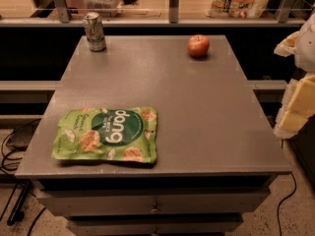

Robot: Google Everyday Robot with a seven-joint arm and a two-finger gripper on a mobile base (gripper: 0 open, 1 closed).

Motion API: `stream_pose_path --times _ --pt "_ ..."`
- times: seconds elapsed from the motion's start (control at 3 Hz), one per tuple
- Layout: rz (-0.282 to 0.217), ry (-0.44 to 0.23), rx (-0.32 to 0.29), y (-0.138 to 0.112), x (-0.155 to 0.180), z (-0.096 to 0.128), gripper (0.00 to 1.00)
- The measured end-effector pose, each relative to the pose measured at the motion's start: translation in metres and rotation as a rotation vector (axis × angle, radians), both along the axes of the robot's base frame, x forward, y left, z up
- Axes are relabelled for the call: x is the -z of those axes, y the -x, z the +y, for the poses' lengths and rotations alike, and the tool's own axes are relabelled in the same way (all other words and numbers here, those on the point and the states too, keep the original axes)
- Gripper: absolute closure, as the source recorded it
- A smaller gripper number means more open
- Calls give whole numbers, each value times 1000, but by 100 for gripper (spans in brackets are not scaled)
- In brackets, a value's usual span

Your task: Move apple near green rice chip bag

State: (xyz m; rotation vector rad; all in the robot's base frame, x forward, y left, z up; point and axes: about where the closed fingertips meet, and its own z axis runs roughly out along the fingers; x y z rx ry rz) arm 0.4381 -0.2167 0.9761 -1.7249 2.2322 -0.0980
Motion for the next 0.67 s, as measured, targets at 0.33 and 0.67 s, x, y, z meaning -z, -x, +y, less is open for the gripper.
stream_pose_path --times 0.33,0.67 --pt "-10 -7 2 -1 -2 0 0" --pt "-55 -73 5 -11 -3 1 0"
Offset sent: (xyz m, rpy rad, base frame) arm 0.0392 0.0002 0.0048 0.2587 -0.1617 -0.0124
